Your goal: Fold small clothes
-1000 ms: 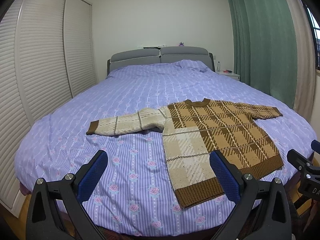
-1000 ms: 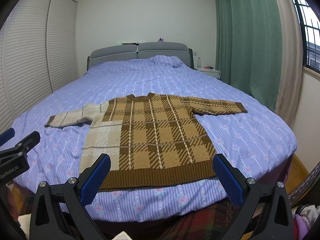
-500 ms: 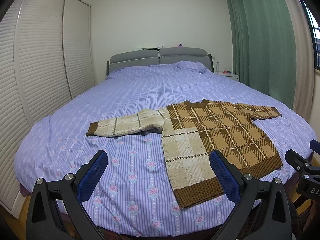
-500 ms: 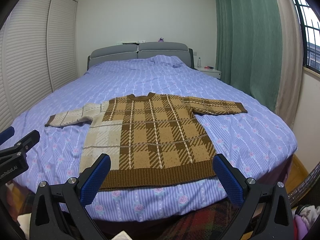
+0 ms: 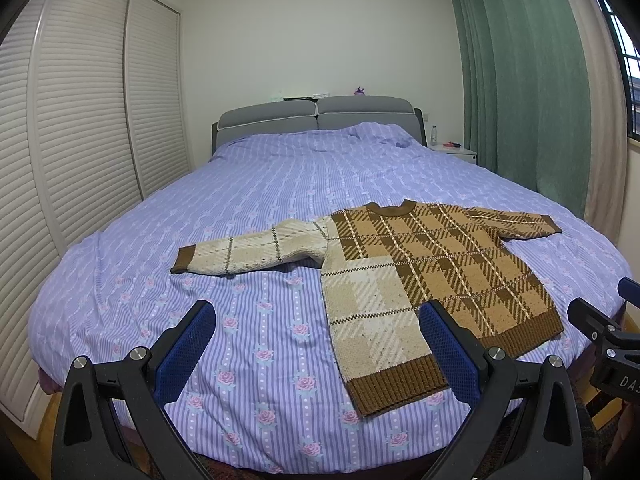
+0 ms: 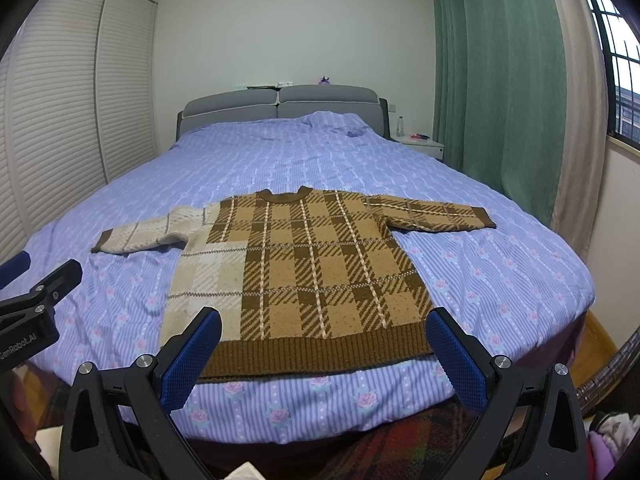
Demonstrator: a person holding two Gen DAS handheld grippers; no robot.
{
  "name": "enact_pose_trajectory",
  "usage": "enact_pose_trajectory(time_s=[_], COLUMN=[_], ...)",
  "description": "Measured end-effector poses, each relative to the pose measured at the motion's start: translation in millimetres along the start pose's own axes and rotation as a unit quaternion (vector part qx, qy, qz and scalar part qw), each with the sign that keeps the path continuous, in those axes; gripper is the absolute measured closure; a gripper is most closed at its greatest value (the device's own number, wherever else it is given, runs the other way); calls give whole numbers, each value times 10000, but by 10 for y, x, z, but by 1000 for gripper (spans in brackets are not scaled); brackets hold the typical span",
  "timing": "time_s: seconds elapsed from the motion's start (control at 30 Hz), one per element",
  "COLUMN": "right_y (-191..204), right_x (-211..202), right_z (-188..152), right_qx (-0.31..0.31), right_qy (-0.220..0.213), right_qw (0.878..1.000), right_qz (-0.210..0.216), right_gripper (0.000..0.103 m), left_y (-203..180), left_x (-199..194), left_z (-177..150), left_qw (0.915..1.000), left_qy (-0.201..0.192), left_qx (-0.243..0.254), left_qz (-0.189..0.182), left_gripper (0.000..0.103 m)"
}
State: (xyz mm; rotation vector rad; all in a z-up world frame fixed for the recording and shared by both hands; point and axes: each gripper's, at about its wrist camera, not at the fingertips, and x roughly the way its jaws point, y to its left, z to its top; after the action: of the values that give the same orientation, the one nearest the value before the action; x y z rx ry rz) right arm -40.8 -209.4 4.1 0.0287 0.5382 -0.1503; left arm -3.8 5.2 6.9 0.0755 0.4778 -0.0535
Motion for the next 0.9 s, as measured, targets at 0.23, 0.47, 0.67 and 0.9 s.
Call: enact_pose_trajectory(time_s=[0.23, 0.47, 0.67, 0.9], right_y=[13, 17, 13, 19], right_x=[-11, -9, 28, 130], right_z=[6, 4, 4, 8], right_qx=[-15, -16, -1, -13], right_qy=[-12, -11, 52, 151], right_qw=[10000, 10000, 10000, 9999], right_qz=[5, 4, 6, -11], right_gripper=[0, 0, 0, 0], left_y=[-7, -17, -14, -101], left_x=[-2, -3, 10, 90], left_z=[-5, -4, -11, -9], left_qw=[10000, 10000, 10000, 9998], left_qy=[-7, -5, 24, 65], left_qx=[4, 13, 8, 180], left_qz=[5, 10, 19, 76], left_gripper=[0, 0, 0, 0])
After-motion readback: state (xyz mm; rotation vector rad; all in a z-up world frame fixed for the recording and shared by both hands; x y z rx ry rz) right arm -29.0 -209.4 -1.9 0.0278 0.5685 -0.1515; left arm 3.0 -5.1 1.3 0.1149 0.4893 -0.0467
